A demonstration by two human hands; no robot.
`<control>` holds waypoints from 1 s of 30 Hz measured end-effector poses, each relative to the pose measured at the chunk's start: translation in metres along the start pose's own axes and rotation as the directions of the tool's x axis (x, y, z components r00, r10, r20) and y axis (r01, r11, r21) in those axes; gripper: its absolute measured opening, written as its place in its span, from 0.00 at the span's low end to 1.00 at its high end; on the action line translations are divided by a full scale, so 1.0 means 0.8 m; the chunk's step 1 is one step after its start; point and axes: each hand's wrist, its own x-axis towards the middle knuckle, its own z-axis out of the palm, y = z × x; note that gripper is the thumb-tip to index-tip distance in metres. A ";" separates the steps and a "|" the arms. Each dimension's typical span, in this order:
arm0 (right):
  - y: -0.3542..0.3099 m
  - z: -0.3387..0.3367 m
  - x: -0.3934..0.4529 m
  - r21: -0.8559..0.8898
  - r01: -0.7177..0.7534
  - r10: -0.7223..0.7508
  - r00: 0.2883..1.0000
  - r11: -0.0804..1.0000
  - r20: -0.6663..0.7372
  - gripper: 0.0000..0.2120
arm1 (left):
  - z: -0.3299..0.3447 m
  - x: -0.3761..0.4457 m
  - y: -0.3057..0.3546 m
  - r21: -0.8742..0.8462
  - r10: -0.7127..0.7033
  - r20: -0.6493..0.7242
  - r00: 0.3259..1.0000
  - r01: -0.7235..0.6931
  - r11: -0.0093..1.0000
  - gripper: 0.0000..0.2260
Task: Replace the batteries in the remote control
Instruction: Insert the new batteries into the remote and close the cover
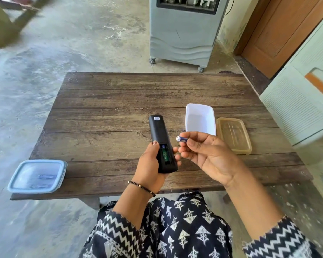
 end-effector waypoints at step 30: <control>0.049 0.026 -0.011 -0.938 0.331 -0.555 0.801 0.102 0.223 0.04 | 0.003 0.000 0.009 -0.019 0.020 -0.037 0.999 -0.021 1.000 0.10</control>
